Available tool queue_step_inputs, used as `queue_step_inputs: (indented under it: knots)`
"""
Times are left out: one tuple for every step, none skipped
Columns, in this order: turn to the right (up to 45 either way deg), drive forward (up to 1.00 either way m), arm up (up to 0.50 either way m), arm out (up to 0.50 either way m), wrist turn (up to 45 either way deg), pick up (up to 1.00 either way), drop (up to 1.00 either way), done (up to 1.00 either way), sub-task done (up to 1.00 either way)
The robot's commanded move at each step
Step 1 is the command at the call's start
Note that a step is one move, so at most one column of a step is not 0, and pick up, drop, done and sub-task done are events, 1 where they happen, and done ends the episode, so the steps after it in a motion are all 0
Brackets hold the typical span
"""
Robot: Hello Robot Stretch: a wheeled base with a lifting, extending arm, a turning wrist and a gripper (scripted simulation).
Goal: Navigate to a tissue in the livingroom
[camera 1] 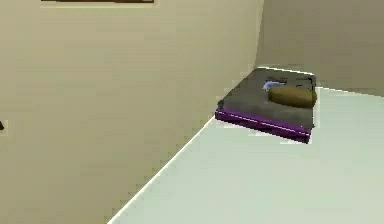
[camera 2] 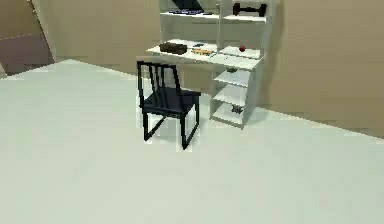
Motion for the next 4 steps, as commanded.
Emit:
queue_step_inputs:
  knots:
    - [45.0,0.00,0.00,0.00,0.0,0.00,0.00,0.00,0.00]
    - [9.0,0.00,0.00,0.00,0.0,0.00,0.00,0.00,0.00]
    - [0.0,1.00,0.00,0.00,0.0,0.00,0.00,0.00,0.00]
    - [0.0,1.00,0.00,0.00,0.0,0.00,0.00,0.00,0.00]
